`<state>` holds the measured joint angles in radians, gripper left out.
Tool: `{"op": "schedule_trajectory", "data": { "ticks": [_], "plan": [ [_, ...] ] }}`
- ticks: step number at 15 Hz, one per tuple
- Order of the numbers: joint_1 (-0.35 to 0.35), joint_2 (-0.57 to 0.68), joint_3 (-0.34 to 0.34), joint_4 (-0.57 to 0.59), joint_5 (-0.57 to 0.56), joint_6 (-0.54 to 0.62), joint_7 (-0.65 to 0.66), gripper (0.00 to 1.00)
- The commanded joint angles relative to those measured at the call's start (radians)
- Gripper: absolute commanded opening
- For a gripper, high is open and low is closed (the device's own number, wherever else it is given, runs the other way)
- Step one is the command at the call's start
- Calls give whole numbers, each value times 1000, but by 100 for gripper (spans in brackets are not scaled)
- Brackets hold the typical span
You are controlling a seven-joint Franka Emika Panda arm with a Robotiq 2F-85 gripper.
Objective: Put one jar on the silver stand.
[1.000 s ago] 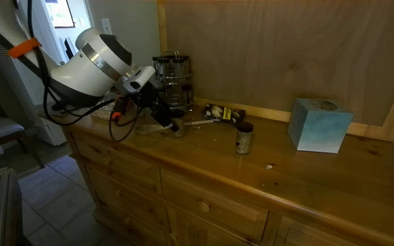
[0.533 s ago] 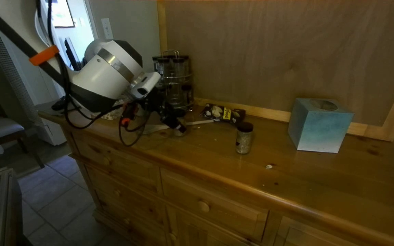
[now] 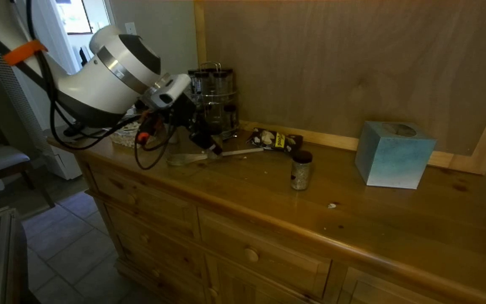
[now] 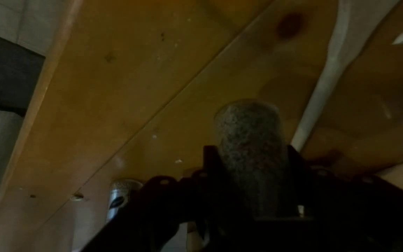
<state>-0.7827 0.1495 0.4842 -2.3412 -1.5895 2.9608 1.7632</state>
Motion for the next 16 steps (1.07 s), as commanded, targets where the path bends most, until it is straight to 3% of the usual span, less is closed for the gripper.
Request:
{"op": "schedule_trajectory", "data": {
  "ticks": [1,3,7,8,14,15,16],
  "plan": [
    [-27,-131,0,-46,-1,168,-27,23],
    [-21,-140,1,-22,-56,271,-1,23],
    [5,-178,22,80,-216,329,76,23],
    [-5,-157,14,41,-147,302,26,48],
    [6,-171,25,68,-176,308,35,48],
    [6,-171,25,68,-177,308,35,23],
    [9,-160,27,74,-186,324,34,23]
  ]
}}
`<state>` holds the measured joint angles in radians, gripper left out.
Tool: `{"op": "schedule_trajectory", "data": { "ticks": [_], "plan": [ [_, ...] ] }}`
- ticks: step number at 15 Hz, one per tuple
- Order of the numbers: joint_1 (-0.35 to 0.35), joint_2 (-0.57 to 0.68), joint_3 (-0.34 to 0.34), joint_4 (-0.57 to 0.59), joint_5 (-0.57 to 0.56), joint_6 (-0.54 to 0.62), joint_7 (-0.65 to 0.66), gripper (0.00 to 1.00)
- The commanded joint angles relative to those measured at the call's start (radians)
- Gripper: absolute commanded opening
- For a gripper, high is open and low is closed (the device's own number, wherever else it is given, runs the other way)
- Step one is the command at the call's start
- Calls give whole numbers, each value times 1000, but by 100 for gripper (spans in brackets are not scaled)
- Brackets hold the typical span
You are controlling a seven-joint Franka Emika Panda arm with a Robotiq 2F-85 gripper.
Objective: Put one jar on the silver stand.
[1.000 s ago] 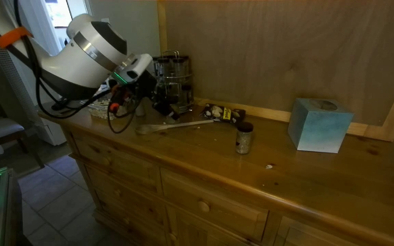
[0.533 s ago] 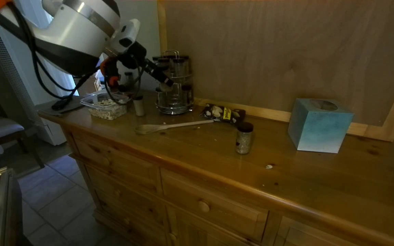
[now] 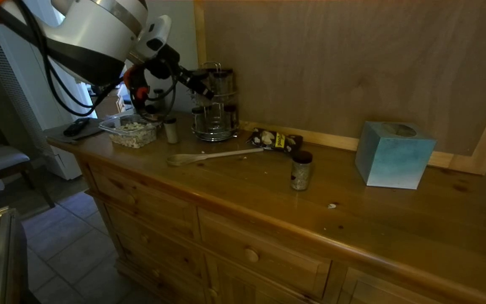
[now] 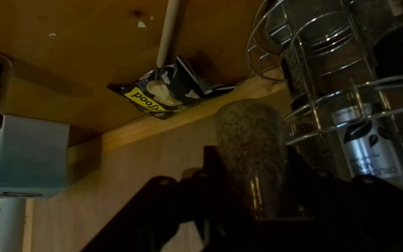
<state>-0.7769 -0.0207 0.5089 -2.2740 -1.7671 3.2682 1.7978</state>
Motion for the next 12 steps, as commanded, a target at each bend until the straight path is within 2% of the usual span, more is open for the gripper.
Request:
{"op": "schedule_trajectory", "data": {
  "ticks": [1,5,6,7,8,12],
  "plan": [
    [6,23,4,25,-29,48,1,23],
    [2,77,-1,58,-54,144,-61,23],
    [185,80,-197,25,86,162,-238,23],
    [27,98,-44,63,-23,180,-156,23],
    [53,108,-80,62,-11,188,-214,23],
    [35,175,-69,97,12,228,-409,23]
  ]
}}
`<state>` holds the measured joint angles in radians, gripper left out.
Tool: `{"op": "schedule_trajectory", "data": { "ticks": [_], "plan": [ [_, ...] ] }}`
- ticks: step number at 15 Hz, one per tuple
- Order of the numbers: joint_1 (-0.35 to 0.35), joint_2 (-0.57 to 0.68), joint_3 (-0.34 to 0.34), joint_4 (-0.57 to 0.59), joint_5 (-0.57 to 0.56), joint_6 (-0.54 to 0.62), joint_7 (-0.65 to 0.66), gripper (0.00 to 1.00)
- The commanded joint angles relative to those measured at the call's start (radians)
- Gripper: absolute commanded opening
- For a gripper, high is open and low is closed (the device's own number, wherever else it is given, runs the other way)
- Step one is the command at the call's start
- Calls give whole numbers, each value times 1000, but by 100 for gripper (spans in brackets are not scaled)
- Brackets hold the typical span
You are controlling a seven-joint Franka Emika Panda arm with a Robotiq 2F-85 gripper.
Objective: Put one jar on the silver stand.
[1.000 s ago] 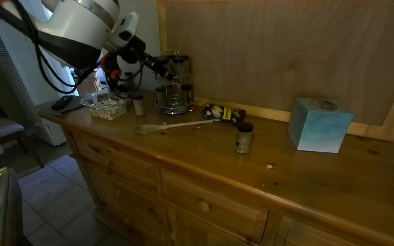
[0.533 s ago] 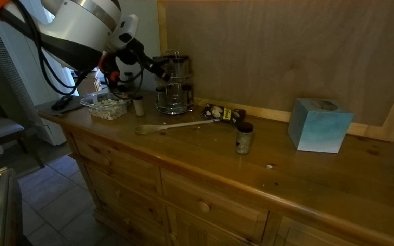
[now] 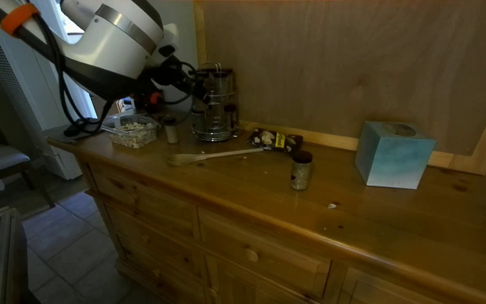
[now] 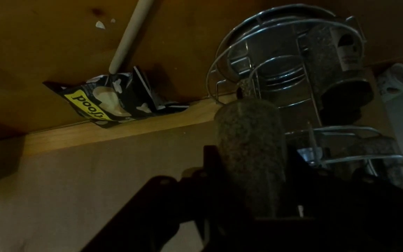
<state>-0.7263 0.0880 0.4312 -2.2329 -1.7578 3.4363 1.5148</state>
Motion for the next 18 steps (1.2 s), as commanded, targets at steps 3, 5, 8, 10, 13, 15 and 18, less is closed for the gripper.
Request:
{"op": "schedule_trajectory", "data": {
  "ticks": [3,5,8,10,13,15,18],
  "plan": [
    [74,127,-97,49,63,125,-340,23],
    [93,168,-124,32,64,148,-437,23],
    [106,153,-131,12,55,110,-402,48],
    [106,160,-131,13,55,110,-402,48],
    [106,153,-130,13,55,110,-402,48],
    [106,153,-130,13,55,110,-402,48],
    [106,153,-130,13,55,110,-402,48]
  ]
}}
